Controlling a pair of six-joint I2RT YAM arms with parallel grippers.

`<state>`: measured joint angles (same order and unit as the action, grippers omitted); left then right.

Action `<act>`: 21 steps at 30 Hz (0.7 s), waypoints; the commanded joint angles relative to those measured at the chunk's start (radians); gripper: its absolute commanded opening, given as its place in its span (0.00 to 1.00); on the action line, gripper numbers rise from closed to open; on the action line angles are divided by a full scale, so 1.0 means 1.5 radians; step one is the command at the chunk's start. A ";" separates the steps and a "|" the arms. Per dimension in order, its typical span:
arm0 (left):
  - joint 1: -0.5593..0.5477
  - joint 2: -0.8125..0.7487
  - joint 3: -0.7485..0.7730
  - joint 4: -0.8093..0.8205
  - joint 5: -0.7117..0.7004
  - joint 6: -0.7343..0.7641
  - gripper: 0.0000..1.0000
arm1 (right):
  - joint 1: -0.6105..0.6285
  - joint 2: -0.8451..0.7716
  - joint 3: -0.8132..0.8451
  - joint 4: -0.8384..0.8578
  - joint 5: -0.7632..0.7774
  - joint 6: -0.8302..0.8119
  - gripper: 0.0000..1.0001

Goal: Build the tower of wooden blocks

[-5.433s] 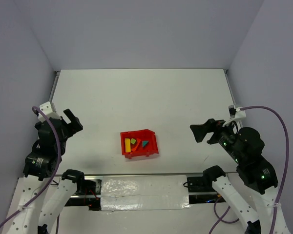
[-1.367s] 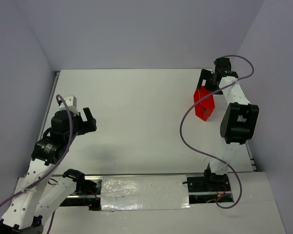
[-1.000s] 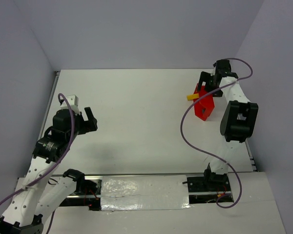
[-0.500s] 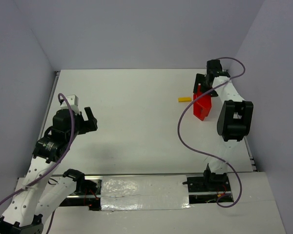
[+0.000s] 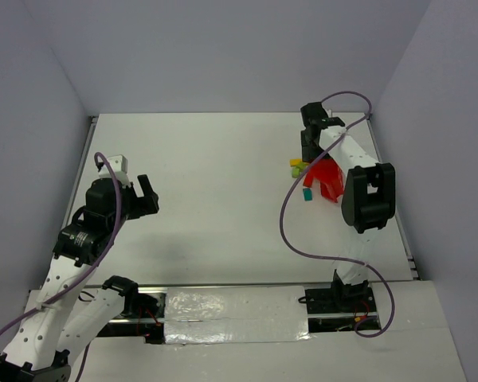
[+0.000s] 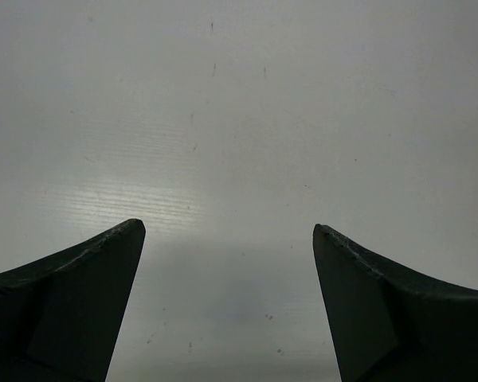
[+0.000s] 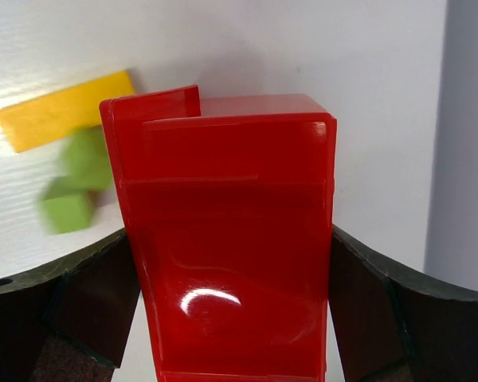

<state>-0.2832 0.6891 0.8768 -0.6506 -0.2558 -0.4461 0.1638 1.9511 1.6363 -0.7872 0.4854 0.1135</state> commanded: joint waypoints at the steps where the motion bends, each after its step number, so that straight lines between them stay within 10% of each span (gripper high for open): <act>1: -0.002 -0.009 -0.002 0.026 0.005 0.010 0.99 | -0.005 -0.014 0.034 -0.040 0.068 0.002 0.74; 13: -0.002 -0.015 -0.004 0.026 0.005 0.009 1.00 | -0.069 -0.037 0.082 0.005 0.005 0.011 0.75; 21: -0.005 -0.015 -0.005 0.027 0.005 0.008 0.99 | -0.265 0.097 0.208 0.071 -0.616 0.093 0.74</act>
<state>-0.2848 0.6762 0.8768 -0.6502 -0.2558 -0.4461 -0.1699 2.0308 1.8458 -0.7502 -0.0608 0.1974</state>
